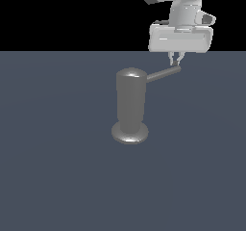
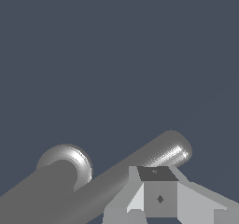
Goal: Turn on the faucet by rotating a designated handle.
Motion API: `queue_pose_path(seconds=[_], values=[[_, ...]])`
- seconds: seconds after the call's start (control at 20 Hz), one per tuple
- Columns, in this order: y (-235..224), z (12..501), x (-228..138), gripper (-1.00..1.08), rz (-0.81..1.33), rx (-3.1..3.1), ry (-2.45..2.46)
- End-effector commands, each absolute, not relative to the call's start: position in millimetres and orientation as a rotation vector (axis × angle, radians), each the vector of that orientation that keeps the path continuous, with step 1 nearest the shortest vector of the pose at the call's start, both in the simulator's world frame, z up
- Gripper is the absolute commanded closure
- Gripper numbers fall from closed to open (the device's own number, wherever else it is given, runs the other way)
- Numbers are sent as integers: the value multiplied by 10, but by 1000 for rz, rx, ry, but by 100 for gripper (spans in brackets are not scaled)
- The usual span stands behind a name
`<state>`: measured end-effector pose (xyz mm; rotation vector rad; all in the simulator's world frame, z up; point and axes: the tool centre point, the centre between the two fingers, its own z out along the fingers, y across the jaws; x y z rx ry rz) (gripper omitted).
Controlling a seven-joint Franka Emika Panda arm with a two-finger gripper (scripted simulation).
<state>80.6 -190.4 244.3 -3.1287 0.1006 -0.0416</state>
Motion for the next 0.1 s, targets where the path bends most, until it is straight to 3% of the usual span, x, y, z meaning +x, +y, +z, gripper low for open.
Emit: queue_pose_path(seconds=[0.0,0.05], values=[[-2174,2234,773,108,-1,-3138,161],[-2174,2234,773,108,-1,-3138,161]])
